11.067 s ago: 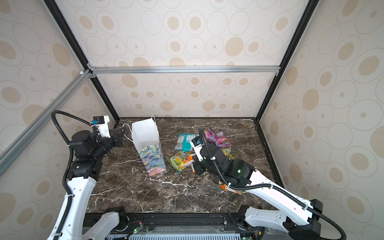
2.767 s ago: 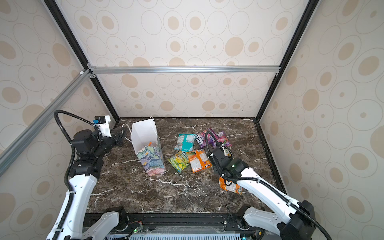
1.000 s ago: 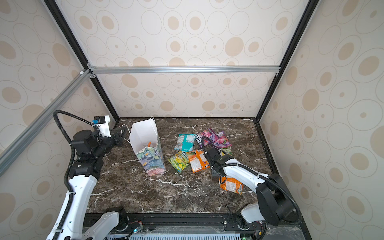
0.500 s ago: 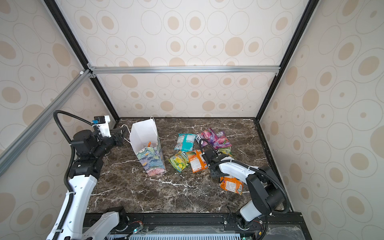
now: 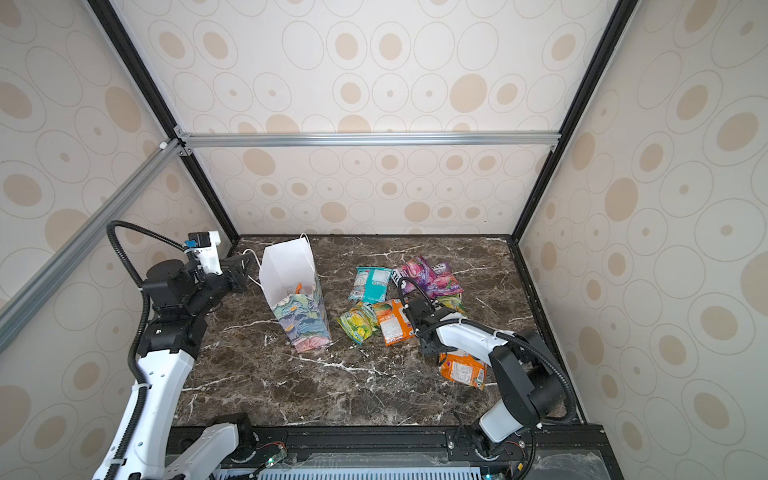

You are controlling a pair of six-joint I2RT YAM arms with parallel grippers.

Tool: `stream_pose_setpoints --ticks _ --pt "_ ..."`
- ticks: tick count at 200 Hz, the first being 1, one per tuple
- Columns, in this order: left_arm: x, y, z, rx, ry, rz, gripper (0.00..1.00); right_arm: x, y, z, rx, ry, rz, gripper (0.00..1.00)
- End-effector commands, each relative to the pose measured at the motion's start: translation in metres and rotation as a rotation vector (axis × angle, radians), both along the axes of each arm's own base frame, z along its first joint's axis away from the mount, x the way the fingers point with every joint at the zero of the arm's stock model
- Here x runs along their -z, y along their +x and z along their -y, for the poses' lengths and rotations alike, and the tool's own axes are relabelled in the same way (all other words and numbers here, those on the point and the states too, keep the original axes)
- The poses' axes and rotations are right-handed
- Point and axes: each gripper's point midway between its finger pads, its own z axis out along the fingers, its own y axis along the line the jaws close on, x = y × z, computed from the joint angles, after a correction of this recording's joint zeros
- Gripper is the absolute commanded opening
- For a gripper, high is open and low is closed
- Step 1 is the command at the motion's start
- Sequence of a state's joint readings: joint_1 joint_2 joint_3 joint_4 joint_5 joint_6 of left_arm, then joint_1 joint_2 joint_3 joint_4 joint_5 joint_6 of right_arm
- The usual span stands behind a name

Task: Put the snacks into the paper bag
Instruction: 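Lower the right gripper onto the orange packet nearest the robot, then close the right gripper on the orange packet's edge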

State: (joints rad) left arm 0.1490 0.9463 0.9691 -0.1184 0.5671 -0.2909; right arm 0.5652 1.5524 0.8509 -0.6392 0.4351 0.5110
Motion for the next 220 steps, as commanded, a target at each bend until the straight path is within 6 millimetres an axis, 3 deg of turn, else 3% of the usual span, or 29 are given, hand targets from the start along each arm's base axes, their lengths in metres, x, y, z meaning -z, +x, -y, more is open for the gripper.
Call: stream_pose_setpoints --ticks 1,38,56,196,220 --pt "-0.011 -0.003 0.0 0.003 0.014 0.042 0.0 0.002 0.003 0.004 0.021 -0.022 0.002 0.51" --pt "-0.012 -0.003 0.0 0.003 0.014 0.044 0.0 0.01 0.0 0.004 0.027 -0.015 -0.01 0.49" --pt "-0.012 -0.003 0.0 0.004 0.014 0.045 0.0 0.012 -0.001 0.004 0.026 -0.015 -0.016 0.43" --pt "-0.013 -0.004 0.0 0.005 0.013 0.046 0.0 0.013 -0.002 0.003 0.027 -0.004 -0.014 0.19" --pt "-0.013 -0.003 0.0 0.005 0.014 0.047 0.0 0.012 -0.002 0.002 0.027 0.006 -0.01 0.08"
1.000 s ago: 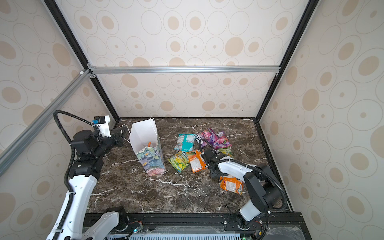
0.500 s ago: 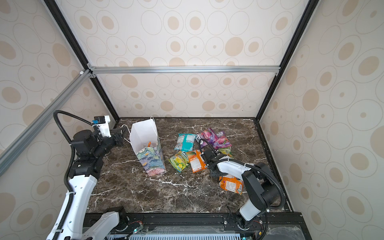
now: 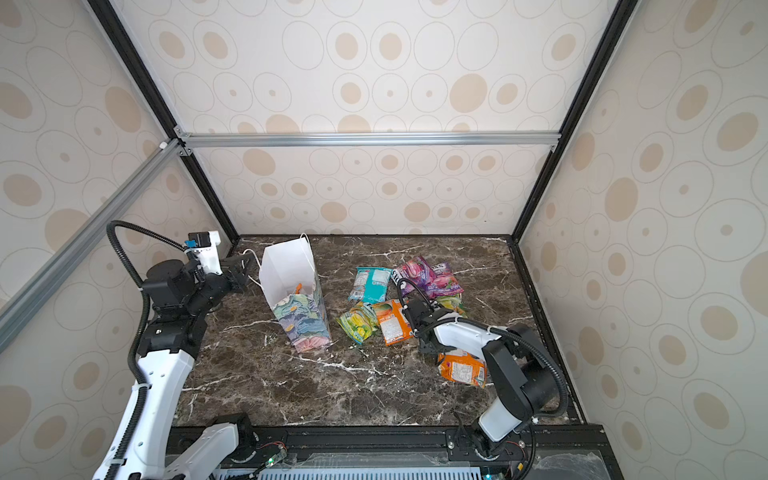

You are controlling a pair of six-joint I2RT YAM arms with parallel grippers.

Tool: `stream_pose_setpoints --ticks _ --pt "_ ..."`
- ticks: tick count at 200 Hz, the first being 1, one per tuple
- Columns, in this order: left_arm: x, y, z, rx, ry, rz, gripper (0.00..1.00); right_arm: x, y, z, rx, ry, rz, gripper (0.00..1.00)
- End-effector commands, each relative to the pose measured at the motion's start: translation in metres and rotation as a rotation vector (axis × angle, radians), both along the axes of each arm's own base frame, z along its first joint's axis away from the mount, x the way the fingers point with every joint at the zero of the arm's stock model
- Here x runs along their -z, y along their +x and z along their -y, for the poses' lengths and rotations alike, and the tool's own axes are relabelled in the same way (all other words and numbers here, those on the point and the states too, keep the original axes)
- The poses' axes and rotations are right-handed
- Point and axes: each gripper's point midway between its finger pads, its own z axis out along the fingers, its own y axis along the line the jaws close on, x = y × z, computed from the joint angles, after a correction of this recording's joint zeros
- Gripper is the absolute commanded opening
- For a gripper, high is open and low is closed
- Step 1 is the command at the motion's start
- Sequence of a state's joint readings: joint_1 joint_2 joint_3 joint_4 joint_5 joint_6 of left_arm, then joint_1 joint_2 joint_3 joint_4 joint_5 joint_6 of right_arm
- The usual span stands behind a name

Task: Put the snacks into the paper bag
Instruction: 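Close the right gripper on the orange packet's edge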

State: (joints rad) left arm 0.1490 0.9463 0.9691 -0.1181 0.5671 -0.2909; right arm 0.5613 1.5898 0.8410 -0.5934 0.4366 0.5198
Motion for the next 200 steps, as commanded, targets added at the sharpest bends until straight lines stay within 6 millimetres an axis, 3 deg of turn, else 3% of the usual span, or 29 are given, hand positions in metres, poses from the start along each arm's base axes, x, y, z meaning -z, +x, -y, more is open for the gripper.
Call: stream_pose_setpoints --ticks 1,15,200 --pt "-0.013 -0.004 0.0 0.005 0.014 0.046 0.0 0.002 -0.006 0.003 0.013 0.005 -0.013 0.08" --pt "-0.013 -0.004 0.0 0.004 0.014 0.046 0.0 0.001 -0.006 0.002 0.011 0.01 -0.012 0.0" --pt "-0.013 -0.003 0.0 0.009 0.011 0.045 0.0 -0.034 -0.008 -0.011 -0.027 0.142 0.062 0.0"
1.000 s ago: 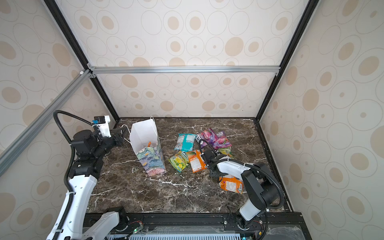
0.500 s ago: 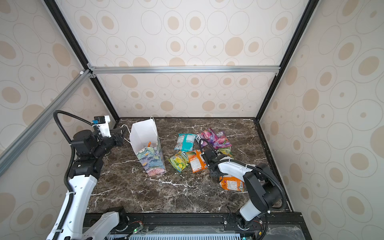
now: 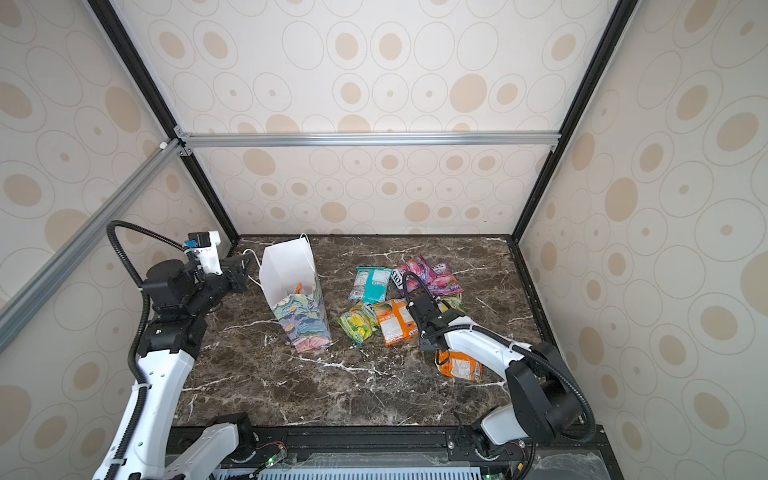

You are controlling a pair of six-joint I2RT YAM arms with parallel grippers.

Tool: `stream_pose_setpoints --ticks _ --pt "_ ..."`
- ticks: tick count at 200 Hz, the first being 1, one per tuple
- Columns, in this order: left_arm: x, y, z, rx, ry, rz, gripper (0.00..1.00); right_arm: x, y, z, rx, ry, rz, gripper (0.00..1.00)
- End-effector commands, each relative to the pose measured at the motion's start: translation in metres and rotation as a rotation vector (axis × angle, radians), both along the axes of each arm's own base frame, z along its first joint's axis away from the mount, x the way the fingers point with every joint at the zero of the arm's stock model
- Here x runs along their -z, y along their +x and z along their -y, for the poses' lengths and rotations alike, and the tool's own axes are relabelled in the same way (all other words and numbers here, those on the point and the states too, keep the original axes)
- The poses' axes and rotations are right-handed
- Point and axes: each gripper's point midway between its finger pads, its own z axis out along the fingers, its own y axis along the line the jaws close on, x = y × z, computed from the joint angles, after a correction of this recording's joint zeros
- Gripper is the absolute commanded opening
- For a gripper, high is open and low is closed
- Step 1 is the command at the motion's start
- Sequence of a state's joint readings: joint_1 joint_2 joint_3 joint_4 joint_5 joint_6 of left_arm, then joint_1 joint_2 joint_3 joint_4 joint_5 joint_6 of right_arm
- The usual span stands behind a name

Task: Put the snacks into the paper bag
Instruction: 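Close the right gripper on the orange packet's edge, then lift the orange packet with the right gripper toward the bag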

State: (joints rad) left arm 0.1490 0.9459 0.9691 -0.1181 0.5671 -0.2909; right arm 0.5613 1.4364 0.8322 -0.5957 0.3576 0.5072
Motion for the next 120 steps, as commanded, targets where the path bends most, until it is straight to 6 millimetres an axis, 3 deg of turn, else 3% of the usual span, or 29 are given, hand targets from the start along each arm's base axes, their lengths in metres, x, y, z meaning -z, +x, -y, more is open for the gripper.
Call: stream_pose_setpoints --ticks 1,57,120 --pt "-0.012 -0.003 0.001 0.009 0.011 0.045 0.0 -0.001 -0.008 0.004 0.0 0.006 -0.015 0.0" --pt "-0.012 -0.002 0.0 0.004 0.012 0.042 0.0 -0.015 -0.01 -0.007 -0.049 0.081 0.014 0.0" --pt "-0.012 -0.003 -0.001 0.001 0.013 0.044 0.0 -0.046 -0.012 -0.019 -0.111 0.177 0.078 0.0"
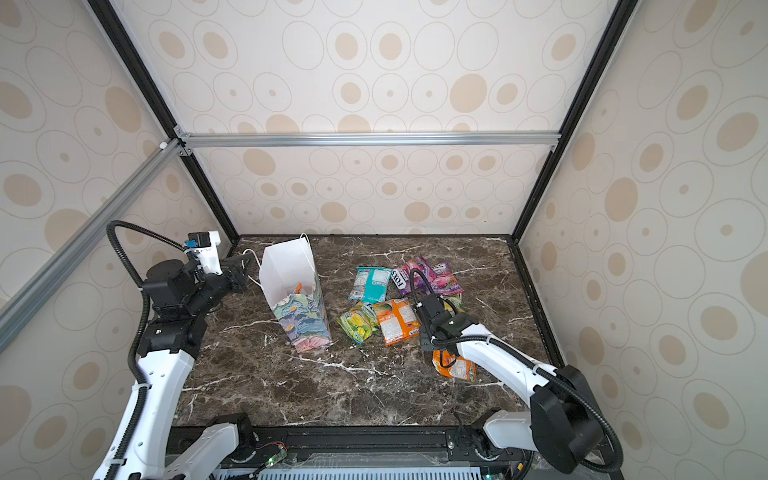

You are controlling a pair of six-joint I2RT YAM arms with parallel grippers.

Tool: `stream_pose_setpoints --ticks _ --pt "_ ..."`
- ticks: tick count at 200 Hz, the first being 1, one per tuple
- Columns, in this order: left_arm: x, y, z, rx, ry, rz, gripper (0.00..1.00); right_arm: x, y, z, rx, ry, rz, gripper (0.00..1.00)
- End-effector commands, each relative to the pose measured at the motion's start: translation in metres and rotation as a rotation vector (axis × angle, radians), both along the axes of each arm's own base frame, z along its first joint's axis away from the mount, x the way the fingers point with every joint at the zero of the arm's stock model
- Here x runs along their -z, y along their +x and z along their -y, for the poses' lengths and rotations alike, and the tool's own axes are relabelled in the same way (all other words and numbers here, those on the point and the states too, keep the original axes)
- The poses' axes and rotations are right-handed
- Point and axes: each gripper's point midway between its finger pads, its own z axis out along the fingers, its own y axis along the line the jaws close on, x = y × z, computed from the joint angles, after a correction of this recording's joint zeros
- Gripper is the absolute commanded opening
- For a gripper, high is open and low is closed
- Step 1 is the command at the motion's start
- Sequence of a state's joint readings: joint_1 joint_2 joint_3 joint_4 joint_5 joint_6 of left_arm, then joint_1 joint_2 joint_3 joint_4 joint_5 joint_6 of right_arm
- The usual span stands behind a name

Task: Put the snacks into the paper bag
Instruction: 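Lift the orange packet with the right gripper toward the bag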

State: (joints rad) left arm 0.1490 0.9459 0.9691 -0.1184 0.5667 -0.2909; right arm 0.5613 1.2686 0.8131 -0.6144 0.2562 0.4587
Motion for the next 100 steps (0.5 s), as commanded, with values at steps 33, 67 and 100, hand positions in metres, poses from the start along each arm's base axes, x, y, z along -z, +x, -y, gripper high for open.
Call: stream_pose_setpoints --ticks 33,67,100 --pt "-0.013 -0.004 0.0 0.002 0.015 0.05 0.0 -0.031 -0.004 -0.022 -0.109 0.136 0.05 0.0" --pt "-0.013 -0.003 0.001 0.008 0.012 0.047 0.0 -0.053 -0.009 -0.025 -0.15 0.155 0.055 0.0" --pt "-0.014 -0.005 -0.001 -0.001 0.019 0.054 0.0 -0.079 -0.007 -0.028 -0.181 0.196 0.141 0.0"
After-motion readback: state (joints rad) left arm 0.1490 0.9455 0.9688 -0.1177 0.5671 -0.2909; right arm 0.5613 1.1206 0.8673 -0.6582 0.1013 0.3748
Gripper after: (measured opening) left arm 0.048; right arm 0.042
